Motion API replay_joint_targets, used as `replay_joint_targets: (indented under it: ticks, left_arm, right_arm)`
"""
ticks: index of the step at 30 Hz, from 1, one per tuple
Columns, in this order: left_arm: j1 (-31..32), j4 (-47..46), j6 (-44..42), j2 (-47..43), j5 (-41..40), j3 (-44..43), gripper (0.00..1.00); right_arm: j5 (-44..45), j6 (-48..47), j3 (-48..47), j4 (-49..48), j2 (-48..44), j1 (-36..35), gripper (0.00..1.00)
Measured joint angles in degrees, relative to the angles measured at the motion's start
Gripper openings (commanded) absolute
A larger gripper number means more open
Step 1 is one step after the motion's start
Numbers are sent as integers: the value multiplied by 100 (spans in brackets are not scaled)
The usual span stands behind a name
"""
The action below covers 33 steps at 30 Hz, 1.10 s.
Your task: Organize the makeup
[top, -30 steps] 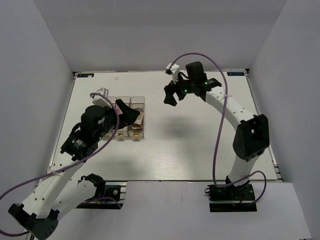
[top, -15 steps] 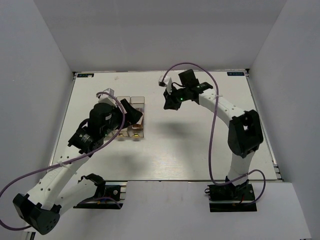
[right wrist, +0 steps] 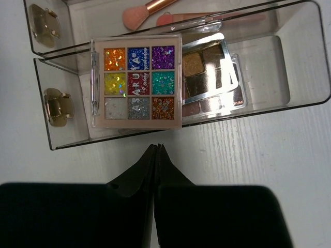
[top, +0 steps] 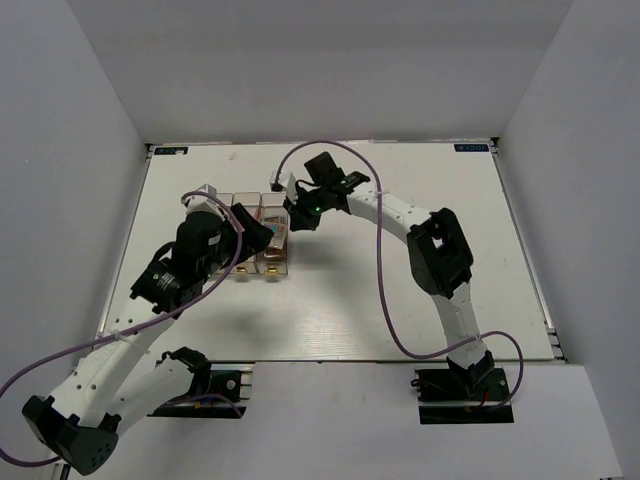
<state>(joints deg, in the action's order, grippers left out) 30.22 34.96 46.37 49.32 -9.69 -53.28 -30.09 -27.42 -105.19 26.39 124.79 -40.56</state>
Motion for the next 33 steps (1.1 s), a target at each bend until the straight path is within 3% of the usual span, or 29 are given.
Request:
replay_joint_targets:
  ticks: [8, 33]
  left_arm:
    - [0, 251, 190, -354, -155, 0, 93]
    - [0, 341, 240, -337, -168, 20, 93]
  right_arm:
    - [293, 44, -24, -118, 234, -96, 0]
    - [466, 162, -157, -356, 282, -229, 0]
